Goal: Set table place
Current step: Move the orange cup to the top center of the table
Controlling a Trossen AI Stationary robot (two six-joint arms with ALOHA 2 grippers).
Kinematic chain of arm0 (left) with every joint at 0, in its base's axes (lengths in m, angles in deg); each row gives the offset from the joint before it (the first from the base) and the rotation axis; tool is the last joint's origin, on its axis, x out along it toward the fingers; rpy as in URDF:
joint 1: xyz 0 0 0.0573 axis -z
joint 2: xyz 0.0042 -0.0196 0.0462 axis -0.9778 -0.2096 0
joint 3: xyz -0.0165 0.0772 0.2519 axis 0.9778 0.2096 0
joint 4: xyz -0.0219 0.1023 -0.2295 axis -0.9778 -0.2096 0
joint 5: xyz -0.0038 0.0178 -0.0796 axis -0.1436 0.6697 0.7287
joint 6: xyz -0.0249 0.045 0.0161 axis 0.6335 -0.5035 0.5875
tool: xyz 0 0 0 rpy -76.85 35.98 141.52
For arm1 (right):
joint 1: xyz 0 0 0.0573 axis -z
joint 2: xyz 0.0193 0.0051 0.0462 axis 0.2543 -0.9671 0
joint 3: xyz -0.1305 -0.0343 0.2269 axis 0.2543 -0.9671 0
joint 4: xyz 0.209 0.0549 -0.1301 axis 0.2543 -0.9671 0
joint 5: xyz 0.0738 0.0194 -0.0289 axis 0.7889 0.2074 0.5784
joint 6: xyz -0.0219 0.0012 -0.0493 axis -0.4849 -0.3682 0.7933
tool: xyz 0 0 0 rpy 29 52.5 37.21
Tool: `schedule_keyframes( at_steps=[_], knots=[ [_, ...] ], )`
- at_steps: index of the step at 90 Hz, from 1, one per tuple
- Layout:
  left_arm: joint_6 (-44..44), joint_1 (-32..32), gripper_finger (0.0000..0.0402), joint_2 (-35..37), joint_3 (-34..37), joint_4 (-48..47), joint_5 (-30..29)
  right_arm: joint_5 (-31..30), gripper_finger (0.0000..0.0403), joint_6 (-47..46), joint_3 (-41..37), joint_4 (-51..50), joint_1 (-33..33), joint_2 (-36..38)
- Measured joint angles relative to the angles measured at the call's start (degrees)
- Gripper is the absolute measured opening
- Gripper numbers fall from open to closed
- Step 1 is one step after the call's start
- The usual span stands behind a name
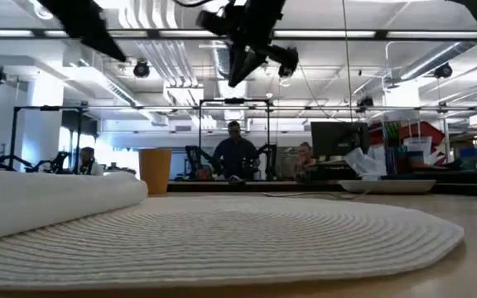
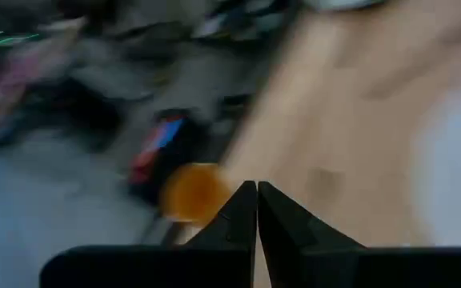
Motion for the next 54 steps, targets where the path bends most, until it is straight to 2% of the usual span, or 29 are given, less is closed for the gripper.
schedule_keyframes(
  at_steps=[5,9,14,22,32,42,54],
  knots=[
    [-0.8,-6.1,0.0,-2.5,-1.9,0.9,1.5,-0.1,0.0,2.5,0.0,0.0,1.0,1.1],
    [-1.1,-11.5,0.0,-4.3,-3.4,2.1,5.2,-0.2,0.0,5.2,0.0,-0.2,1.8,1.9],
    [-0.5,-19.6,0.0,-7.3,-4.7,3.3,12.4,-0.6,0.0,8.5,0.0,-0.1,2.7,3.0],
    [3.7,-32.7,0.0,-12.7,-6.6,6.1,27.3,-1.4,0.0,13.7,0.0,0.0,3.9,4.5],
    [9.4,-45.5,0.0,-18.9,-9.0,6.4,41.5,-1.4,0.0,19.8,-0.1,-0.8,4.7,5.7],
    [11.4,-50.6,0.0012,-22.7,-10.9,3.0,49.5,-1.4,0.0,25.0,-0.1,-0.8,5.0,6.7],
    [12.0,-50.8,0.0067,-23.8,-14.3,-1.4,49.6,-1.4,0.0,29.8,-0.2,-1.6,5.3,7.5]
  ],
)
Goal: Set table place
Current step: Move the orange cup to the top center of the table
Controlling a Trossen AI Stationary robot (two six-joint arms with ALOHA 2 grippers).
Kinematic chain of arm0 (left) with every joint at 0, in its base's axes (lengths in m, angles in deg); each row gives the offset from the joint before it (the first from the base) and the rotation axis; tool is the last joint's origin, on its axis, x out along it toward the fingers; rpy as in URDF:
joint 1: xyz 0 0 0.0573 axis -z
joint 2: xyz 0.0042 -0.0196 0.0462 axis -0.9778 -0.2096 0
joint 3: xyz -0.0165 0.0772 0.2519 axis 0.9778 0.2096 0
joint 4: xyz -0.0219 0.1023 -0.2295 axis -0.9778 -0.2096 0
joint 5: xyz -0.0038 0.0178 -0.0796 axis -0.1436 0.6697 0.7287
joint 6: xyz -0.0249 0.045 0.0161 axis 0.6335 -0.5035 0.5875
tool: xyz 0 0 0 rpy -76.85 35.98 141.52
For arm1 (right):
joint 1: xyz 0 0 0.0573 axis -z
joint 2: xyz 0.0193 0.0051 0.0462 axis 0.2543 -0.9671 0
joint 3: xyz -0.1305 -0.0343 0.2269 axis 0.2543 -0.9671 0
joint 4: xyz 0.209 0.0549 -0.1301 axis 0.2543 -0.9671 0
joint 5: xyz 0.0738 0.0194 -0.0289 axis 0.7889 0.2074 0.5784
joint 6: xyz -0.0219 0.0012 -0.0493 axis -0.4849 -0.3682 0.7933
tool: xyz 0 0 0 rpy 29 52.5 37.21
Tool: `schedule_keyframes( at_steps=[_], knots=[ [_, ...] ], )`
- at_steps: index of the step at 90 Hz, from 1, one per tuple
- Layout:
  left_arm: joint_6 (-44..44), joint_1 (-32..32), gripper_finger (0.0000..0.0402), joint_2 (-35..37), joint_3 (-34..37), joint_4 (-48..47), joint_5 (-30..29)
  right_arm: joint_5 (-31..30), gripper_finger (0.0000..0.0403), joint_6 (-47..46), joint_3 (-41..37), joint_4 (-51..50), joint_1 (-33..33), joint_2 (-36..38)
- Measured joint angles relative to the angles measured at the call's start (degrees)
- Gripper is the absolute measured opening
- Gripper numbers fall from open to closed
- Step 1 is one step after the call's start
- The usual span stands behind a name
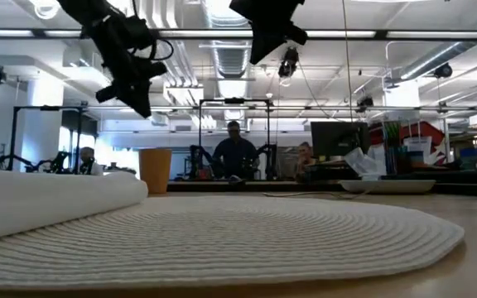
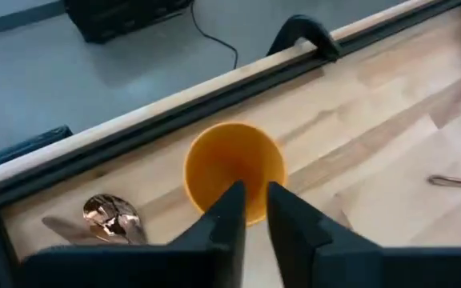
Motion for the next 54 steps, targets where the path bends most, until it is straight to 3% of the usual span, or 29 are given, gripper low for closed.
schedule_keyframes(
  at_steps=[15,32,42,54],
  knots=[
    [0.6,0.6,0.0178,-1.1,-1.4,-3.3,-3.7,0.0,0.0,2.9,-0.6,-0.2,1.1,0.1],
    [6.4,-0.4,0.0295,-3.8,0.4,-7.0,-11.7,0.1,0.0,4.4,-0.7,0.0,2.8,0.1],
    [9.5,-0.7,0.032,-6.1,1.1,-6.9,-13.4,0.2,0.0,4.4,-0.7,0.4,3.7,0.1],
    [9.0,-0.6,0.0311,-9.3,1.4,-7.3,-16.7,0.2,0.0,4.4,-0.8,0.7,4.5,0.1]
  ],
)
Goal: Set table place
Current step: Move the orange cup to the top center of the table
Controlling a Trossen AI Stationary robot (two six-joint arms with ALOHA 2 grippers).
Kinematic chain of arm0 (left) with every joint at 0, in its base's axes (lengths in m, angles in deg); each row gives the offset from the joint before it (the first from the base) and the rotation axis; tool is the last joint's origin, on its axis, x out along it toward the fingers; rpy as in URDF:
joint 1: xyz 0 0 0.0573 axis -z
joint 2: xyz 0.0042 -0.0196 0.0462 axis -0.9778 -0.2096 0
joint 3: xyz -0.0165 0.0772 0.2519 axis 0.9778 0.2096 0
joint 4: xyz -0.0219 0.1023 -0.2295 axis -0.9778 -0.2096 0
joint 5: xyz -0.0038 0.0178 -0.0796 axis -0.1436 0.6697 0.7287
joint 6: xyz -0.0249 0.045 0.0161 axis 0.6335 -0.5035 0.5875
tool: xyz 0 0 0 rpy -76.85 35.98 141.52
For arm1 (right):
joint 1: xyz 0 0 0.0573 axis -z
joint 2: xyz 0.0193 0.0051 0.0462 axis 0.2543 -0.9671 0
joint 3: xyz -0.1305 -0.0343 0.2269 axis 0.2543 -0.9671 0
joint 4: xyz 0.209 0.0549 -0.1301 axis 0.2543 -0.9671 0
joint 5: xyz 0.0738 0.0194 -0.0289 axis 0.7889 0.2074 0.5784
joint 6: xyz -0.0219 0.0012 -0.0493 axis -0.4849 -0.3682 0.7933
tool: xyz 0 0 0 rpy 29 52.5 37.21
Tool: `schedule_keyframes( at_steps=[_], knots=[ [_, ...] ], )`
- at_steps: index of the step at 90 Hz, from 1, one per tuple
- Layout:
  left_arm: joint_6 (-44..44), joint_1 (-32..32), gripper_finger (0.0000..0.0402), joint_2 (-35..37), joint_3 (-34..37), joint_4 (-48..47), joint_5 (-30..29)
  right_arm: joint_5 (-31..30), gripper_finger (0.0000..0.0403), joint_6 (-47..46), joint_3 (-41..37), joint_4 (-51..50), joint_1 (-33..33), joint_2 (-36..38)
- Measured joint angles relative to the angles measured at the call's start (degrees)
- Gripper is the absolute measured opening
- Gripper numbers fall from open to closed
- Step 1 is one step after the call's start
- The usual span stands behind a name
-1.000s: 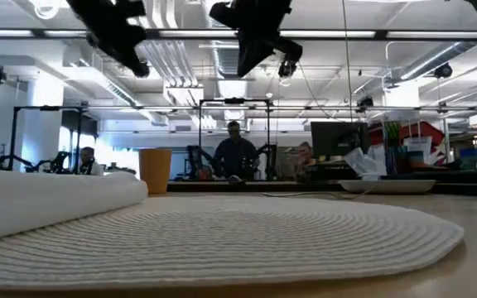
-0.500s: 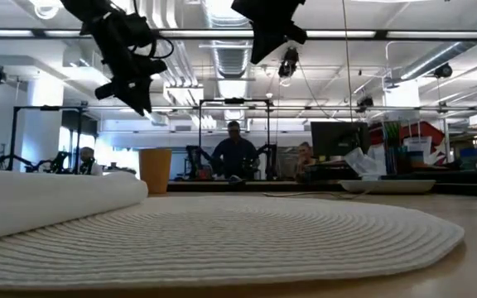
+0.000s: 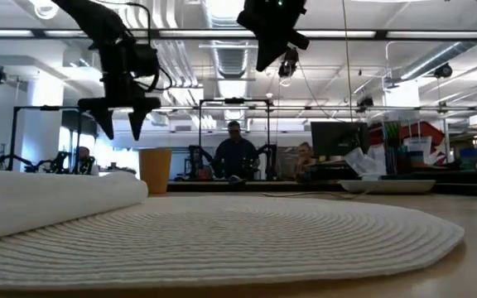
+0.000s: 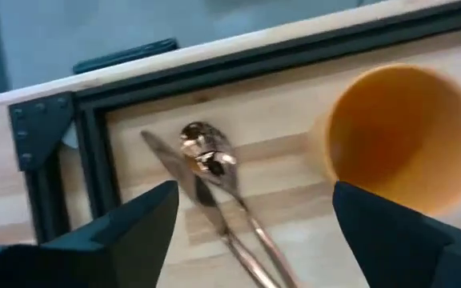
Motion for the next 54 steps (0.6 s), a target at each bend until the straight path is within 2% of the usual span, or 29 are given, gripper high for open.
schedule_keyframes(
  at_steps=[15,23,38,54],
  knots=[
    [-3.5,-0.3,0.0307,-2.6,0.1,0.1,-4.1,0.1,0.0,-1.2,0.0,0.7,0.5,0.0],
    [-4.5,-0.6,0.0307,-2.8,-0.1,1.2,-4.1,0.1,0.0,-2.7,0.0,0.7,0.5,0.0],
    [-5.2,-0.7,0.0307,-1.6,-3.8,3.7,1.6,0.4,0.0,-4.1,0.0,0.6,0.5,0.0],
    [-9.1,-0.6,0.0307,-1.6,-6.6,3.3,3.7,0.4,0.0,-4.1,0.0,0.7,0.5,0.0]
  ],
)
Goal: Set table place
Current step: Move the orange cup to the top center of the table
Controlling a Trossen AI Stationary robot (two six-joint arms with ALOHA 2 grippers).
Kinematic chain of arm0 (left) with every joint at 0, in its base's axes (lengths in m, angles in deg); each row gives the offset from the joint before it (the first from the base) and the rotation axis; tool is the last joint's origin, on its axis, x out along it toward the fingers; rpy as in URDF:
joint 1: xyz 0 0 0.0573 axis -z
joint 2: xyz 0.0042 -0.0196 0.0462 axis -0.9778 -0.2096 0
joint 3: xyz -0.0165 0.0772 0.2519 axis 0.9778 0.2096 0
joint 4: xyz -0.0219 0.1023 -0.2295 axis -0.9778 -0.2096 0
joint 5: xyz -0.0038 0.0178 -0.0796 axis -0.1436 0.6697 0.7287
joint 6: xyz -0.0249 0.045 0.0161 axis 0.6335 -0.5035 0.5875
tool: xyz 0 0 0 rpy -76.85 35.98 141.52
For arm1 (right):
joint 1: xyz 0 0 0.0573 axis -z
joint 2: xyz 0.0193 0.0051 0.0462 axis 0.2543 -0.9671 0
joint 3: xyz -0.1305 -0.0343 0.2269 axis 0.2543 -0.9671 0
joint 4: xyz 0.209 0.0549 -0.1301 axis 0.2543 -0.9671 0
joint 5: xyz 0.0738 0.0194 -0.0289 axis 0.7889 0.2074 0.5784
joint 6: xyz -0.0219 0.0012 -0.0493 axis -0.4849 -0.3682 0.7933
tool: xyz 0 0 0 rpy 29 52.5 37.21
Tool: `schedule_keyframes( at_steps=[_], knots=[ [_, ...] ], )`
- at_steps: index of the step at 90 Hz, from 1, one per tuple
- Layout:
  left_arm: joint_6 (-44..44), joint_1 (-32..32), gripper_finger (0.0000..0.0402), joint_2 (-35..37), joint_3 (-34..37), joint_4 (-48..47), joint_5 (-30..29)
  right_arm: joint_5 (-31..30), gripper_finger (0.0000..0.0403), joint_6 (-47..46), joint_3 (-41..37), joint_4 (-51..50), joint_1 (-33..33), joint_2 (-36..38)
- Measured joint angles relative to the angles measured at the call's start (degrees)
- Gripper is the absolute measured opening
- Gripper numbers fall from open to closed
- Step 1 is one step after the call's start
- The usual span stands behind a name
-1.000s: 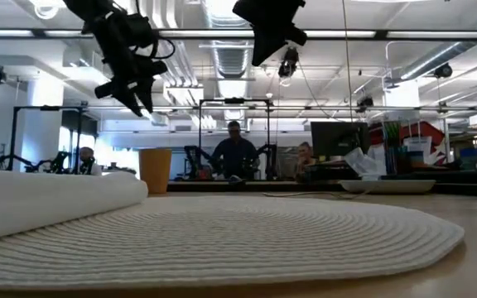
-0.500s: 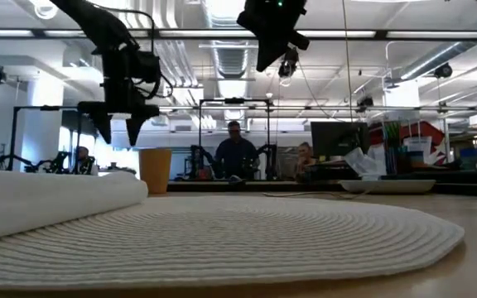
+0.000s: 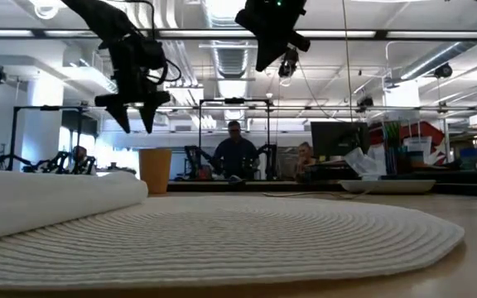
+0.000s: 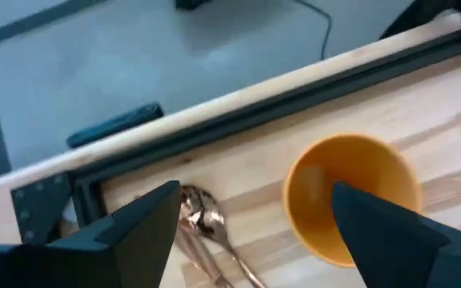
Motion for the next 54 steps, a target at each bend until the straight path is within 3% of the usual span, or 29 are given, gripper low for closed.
schedule_keyframes(
  at_steps=[14,54],
  knots=[
    [-1.1,0.0,0.0307,-1.3,2.5,-0.4,5.6,0.0,0.0,0.0,0.0,0.0,0.1,0.0],
    [-2.9,0.7,0.0307,-7.4,2.1,1.0,7.2,-0.1,0.0,-2.0,0.0,0.0,0.1,0.0]
  ],
)
